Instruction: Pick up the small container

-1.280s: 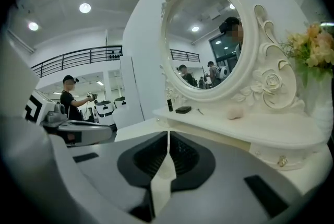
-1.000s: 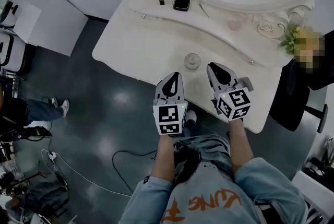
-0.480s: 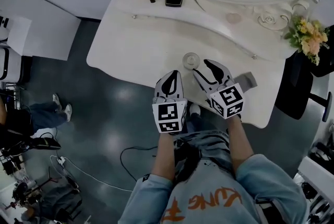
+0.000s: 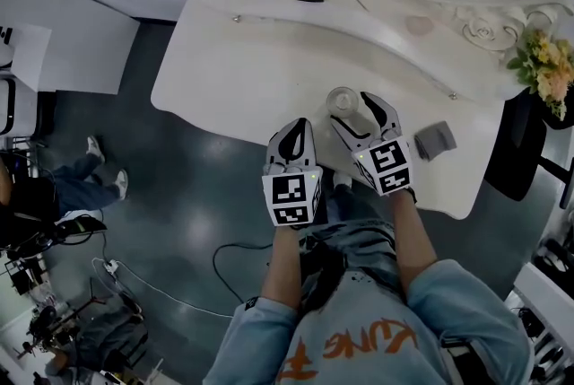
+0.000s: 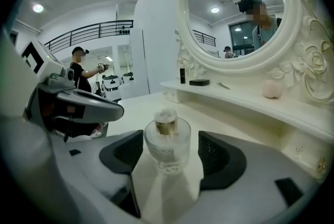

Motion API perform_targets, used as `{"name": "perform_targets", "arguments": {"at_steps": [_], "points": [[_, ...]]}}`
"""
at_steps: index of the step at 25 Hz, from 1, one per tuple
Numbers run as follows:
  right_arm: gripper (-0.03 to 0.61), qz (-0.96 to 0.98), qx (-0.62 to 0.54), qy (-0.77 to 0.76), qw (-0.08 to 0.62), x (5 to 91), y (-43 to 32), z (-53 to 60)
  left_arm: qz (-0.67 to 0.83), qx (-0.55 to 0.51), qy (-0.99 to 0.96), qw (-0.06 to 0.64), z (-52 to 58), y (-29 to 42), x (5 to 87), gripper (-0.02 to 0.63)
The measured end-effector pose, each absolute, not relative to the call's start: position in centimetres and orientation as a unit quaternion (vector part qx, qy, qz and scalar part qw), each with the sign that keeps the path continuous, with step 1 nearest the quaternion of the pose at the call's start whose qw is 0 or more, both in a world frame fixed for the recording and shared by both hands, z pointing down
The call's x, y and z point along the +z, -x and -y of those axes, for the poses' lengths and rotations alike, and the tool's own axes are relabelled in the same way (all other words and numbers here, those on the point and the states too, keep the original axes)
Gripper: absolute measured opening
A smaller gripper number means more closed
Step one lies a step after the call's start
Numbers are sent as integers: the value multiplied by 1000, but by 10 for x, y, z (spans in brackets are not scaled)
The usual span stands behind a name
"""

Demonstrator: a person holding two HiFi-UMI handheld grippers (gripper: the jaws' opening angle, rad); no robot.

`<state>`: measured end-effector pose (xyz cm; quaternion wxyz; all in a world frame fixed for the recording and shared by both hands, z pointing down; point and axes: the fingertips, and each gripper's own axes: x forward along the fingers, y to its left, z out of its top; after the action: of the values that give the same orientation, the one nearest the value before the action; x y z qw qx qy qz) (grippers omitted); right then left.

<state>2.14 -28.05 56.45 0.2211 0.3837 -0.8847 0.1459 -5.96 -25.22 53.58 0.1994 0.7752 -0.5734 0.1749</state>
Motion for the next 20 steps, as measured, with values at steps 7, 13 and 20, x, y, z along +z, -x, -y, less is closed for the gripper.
{"name": "perform_targets", "arguments": {"at_steps": [7,13,20], "points": [[322,880,142,-383,243,579,-4,291,575,178,-771,206,260,74,542,21],[321,874,141,-391,252,585,2,299,578,179,-769,203,265,84,538,21],[328,872,139,-379,278,584,2,295,582,172,-770,195,269,86,529,21]]}}
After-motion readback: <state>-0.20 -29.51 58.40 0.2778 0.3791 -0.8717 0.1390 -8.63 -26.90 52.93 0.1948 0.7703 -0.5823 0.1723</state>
